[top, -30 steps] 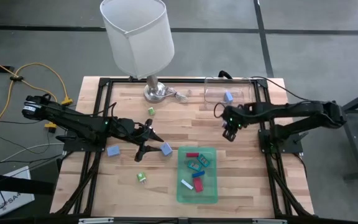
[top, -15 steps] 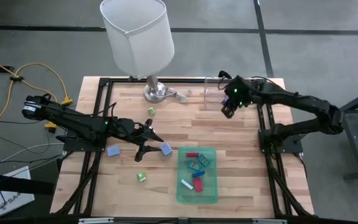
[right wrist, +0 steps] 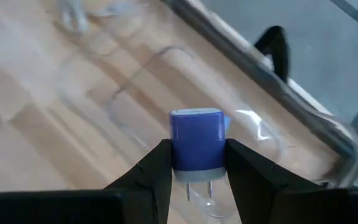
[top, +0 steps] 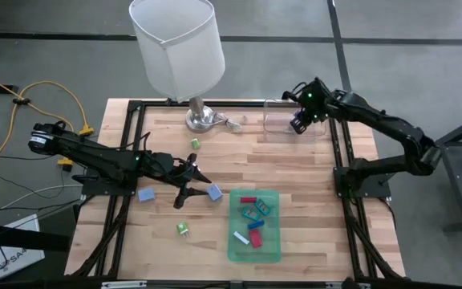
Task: Pick & Place Office items
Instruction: Put the violet charger adapter into the transparent bin
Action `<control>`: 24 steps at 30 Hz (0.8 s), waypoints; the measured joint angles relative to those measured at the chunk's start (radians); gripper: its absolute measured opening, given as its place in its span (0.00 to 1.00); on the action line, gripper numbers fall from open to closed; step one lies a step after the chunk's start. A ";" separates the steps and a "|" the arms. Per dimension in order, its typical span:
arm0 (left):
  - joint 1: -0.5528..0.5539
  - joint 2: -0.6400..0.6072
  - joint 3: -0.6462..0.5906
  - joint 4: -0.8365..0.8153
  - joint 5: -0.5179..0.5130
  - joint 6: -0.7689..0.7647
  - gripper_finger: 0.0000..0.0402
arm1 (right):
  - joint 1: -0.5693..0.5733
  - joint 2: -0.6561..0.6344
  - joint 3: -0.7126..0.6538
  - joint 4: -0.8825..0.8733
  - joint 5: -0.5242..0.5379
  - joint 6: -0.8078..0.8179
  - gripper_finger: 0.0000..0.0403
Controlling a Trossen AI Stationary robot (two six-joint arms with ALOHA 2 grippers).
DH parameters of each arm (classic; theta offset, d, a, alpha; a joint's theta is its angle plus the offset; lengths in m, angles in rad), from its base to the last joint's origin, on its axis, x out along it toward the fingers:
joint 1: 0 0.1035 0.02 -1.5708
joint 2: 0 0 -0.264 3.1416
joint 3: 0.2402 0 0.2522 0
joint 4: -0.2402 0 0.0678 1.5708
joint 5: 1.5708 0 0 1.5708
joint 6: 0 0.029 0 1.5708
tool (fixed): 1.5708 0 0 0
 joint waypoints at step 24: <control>0.000 0.000 0.000 0.000 0.000 0.000 0.46 | -0.149 0.198 0.000 -0.006 0.073 0.006 0.31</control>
